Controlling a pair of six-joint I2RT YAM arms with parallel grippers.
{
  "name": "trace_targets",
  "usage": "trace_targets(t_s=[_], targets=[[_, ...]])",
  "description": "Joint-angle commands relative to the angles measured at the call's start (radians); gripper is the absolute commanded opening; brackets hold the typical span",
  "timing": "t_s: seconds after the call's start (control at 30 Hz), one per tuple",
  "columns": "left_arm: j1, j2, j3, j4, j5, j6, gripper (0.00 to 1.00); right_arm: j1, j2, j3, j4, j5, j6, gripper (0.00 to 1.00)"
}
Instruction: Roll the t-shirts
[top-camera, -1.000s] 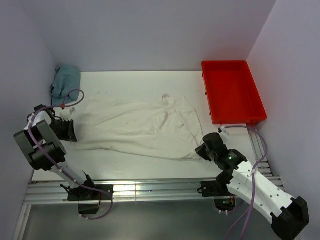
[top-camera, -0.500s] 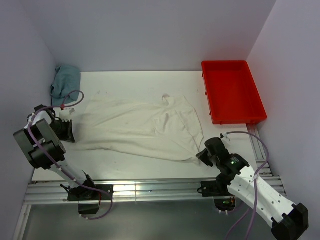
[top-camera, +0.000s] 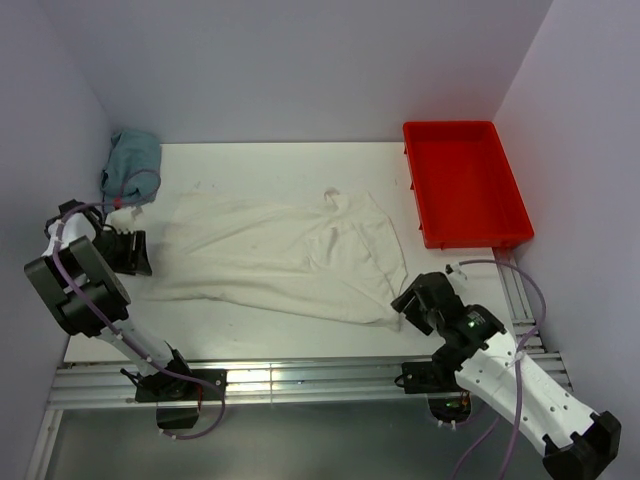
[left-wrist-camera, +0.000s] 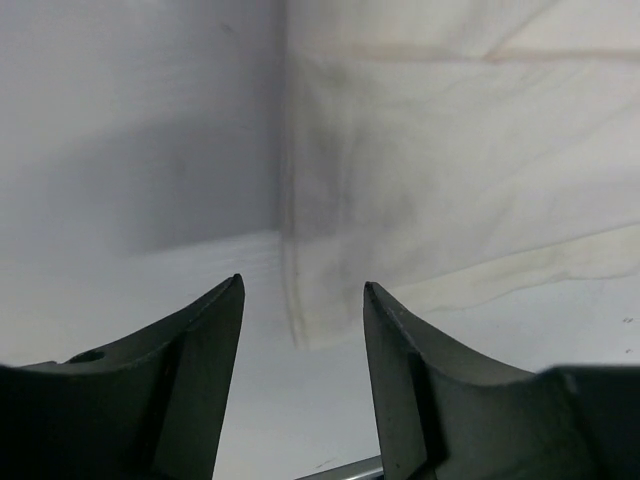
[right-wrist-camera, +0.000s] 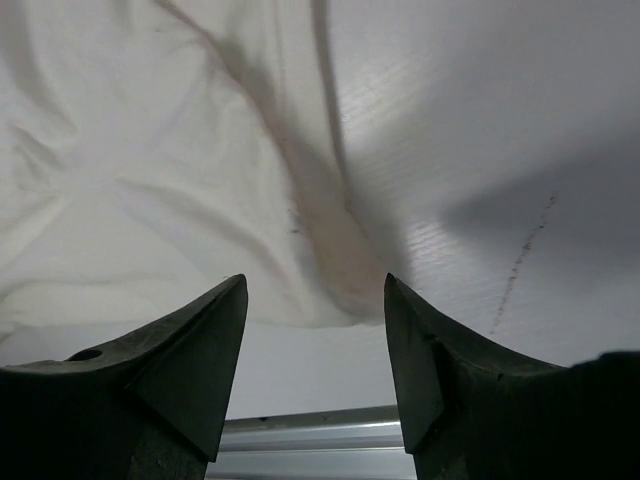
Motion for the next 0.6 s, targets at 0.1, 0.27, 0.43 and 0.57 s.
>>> trace_targets(t_s=[0.1,0.27,0.43,0.57], targets=[[0.016,-0.062,0.208,-0.051,0.103,-0.017,0.6,0.001,0.183,0.232,0.037,0.124,-0.102,0.65],[-0.052,0.02,0.37,-0.02,0.167,-0.122,0.6,-0.109,0.435,0.403,0.245,0.071,-0.281,0.64],[-0.162,0.187,0.54,0.11,0.206,-0.227,0.6,-0.229,0.716,0.603,0.393,0.033,-0.436,0.59],[-0.198,0.3,0.643,0.217,0.227,-0.32,0.61,-0.268,0.922,0.722,0.509,0.026,-0.499,0.6]])
